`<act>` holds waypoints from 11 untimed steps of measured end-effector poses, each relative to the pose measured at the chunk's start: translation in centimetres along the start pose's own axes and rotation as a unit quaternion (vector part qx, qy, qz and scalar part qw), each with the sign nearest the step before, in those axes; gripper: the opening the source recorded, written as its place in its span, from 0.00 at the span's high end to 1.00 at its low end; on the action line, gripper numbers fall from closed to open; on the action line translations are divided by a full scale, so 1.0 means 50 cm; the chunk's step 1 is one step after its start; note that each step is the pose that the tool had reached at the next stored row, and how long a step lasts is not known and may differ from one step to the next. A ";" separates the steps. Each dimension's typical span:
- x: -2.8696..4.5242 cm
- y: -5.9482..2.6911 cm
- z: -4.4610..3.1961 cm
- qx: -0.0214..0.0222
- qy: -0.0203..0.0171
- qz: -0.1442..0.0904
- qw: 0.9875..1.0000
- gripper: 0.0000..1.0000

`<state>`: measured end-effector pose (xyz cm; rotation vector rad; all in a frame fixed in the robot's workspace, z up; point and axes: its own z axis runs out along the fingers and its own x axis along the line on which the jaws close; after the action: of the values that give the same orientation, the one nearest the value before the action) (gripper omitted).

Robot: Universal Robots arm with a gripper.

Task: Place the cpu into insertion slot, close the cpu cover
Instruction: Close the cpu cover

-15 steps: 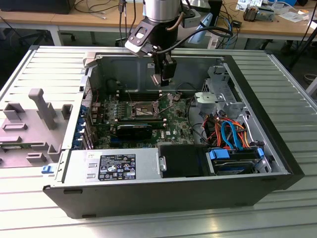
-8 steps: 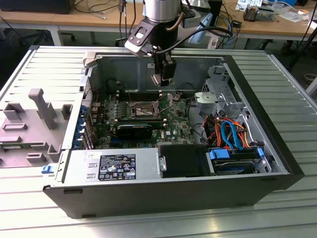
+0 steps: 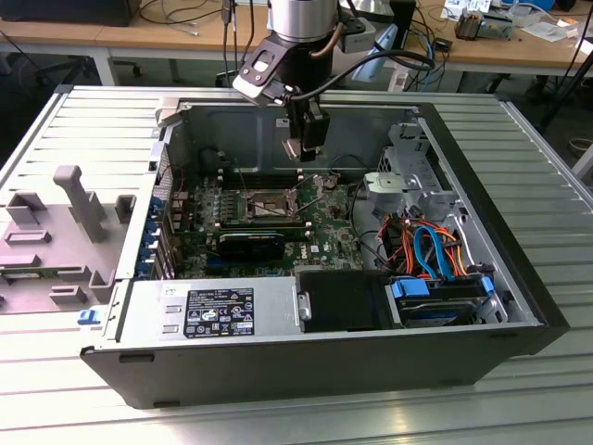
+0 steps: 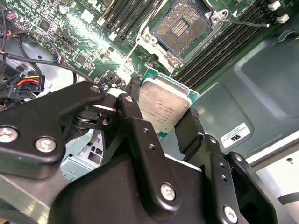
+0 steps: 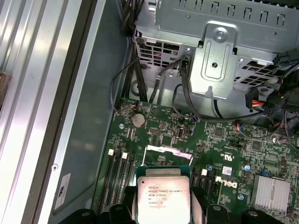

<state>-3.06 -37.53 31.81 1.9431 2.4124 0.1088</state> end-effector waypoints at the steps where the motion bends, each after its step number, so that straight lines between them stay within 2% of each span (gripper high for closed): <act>1: 0.000 0.000 0.000 0.000 0.000 0.000 1.000 0.45; 11: 0.000 0.000 0.000 0.000 0.000 0.005 1.000 0.45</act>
<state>-3.06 -37.52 31.78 1.9559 2.4016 0.1083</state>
